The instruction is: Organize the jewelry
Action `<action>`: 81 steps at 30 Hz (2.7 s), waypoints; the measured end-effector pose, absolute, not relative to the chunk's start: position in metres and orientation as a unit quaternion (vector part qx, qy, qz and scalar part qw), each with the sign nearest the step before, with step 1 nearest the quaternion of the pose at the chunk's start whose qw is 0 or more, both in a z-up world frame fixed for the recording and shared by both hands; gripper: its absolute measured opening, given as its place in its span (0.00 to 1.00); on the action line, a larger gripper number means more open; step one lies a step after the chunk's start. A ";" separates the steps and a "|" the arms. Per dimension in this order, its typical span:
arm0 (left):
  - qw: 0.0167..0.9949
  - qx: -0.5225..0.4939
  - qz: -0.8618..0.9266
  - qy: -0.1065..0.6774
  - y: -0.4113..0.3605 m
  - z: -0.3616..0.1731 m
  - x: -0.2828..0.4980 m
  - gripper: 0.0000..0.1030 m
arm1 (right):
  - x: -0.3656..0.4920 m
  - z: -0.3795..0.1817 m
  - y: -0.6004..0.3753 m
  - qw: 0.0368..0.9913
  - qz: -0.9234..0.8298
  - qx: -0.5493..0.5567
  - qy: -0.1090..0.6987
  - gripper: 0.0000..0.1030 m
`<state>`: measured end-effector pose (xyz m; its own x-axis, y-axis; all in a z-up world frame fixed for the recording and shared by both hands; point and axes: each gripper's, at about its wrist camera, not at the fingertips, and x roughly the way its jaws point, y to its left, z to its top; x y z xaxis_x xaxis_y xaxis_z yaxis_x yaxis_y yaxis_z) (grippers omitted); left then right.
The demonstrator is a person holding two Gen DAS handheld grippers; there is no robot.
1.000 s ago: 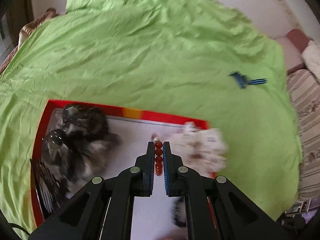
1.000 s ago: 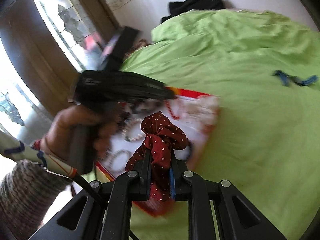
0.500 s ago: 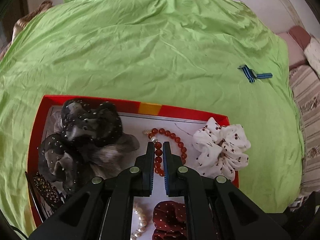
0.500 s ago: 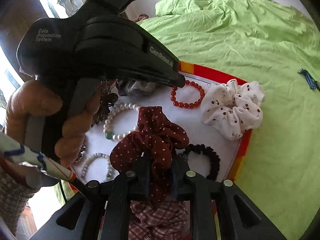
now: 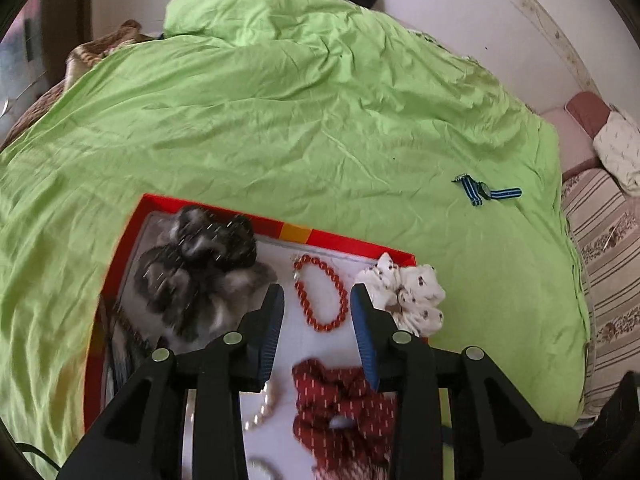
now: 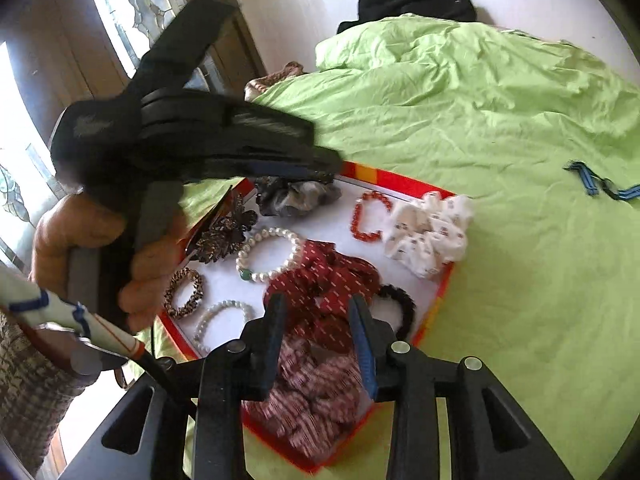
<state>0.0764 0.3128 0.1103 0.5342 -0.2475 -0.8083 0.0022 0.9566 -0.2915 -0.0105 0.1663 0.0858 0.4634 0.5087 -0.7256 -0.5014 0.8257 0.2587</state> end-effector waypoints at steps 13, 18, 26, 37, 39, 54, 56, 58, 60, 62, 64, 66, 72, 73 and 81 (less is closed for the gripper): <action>0.852 -0.052 -0.061 0.518 0.275 0.057 0.022 0.32 | -0.041 0.067 0.107 0.861 0.237 0.002 0.449 0.35; 0.860 -0.040 -0.023 0.509 0.282 0.053 0.035 0.32 | -0.042 0.058 0.088 0.860 0.219 0.018 0.460 0.35; 0.874 -0.068 -0.026 0.481 0.290 0.088 -0.001 0.32 | -0.052 0.060 0.074 0.861 0.208 0.036 0.462 0.35; 0.886 -0.126 0.015 0.447 0.324 0.108 -0.088 0.43 | -0.074 0.061 0.065 0.860 0.198 0.033 0.468 0.35; 0.887 -0.130 0.021 0.442 0.332 0.110 -0.091 0.44 | -0.075 0.063 0.064 0.861 0.196 0.034 0.469 0.35; 0.858 -0.192 0.079 0.469 0.440 0.092 -0.025 0.51 | 0.027 0.067 0.112 0.847 0.201 0.081 0.486 0.44; 0.853 -0.198 0.073 0.478 0.445 0.084 -0.016 0.51 | 0.039 0.059 0.124 0.843 0.198 0.070 0.495 0.42; 0.843 -0.198 0.061 0.496 0.445 0.072 -0.002 0.51 | 0.047 0.049 0.135 0.838 0.196 0.056 0.507 0.37; 0.837 -0.188 0.058 0.510 0.439 0.063 0.006 0.50 | 0.053 0.039 0.143 0.833 0.191 0.039 0.518 0.20; 0.840 -0.165 0.069 0.512 0.431 0.061 0.009 0.50 | 0.055 0.034 0.142 0.834 0.185 0.027 0.519 0.13; 0.842 -0.163 0.064 0.510 0.426 0.061 0.008 0.50 | 0.057 0.033 0.137 0.835 0.187 0.031 0.516 0.12; 0.840 -0.176 0.048 0.511 0.420 0.060 0.009 0.50 | 0.057 0.034 0.130 0.841 0.175 0.029 0.512 0.11; 0.839 -0.160 0.013 0.520 0.372 0.058 0.020 0.50 | 0.061 0.035 0.083 0.850 0.136 0.037 0.508 0.08; 0.838 -0.155 0.001 0.523 0.355 0.057 0.022 0.50 | 0.062 0.035 0.071 0.851 0.126 0.041 0.508 0.08; 0.831 -0.125 -0.062 0.539 0.258 0.052 0.039 0.50 | 0.057 0.046 -0.026 0.865 0.049 0.056 0.495 0.05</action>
